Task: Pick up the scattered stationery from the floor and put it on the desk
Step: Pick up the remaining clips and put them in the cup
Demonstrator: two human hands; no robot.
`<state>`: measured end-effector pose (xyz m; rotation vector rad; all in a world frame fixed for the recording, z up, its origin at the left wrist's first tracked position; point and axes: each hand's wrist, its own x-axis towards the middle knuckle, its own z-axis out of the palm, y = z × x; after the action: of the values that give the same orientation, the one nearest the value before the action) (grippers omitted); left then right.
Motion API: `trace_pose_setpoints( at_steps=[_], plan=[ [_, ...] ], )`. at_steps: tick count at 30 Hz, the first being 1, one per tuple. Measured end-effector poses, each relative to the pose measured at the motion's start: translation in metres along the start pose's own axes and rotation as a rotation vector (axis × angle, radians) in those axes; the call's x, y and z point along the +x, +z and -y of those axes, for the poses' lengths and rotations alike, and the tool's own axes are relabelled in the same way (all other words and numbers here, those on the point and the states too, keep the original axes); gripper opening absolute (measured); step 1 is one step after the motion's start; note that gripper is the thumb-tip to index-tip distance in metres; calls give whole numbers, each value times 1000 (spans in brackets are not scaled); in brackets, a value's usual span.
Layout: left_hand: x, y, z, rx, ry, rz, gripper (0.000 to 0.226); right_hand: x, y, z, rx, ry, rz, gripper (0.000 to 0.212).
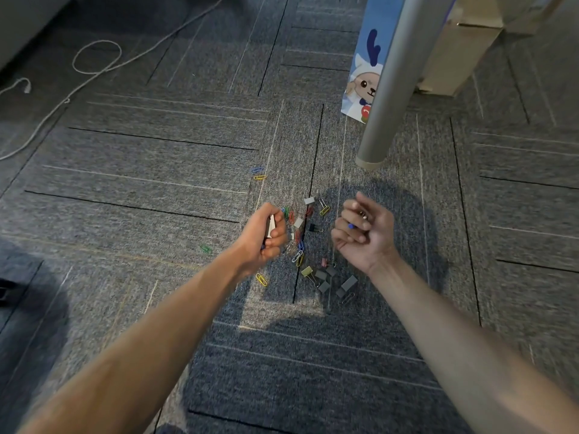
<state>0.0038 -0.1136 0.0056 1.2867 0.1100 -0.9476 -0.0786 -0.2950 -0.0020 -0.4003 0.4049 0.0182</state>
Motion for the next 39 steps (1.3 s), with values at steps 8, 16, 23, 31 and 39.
trace_pose_setpoints(
  at_steps=[8, 16, 23, 31, 39],
  plan=[
    [2, 3, -3, 34, 3, -4, 28, 5, -2, 0, -142, 112, -167, 32],
    [2, 7, -2, 348, 29, 38, 31, 13, 0, -9, -1125, 194, -268, 30],
    [3, 7, 0, 299, 29, 38, 34, 11, 7, -9, -1240, 58, -207, 37],
    [5, 1, -3, 64, 6, -9, 31, 10, 0, -1, -231, 156, -281, 37],
    [16, 0, -11, 609, 48, -87, 23, 25, -1, 10, -332, -11, -446, 34]
  ],
)
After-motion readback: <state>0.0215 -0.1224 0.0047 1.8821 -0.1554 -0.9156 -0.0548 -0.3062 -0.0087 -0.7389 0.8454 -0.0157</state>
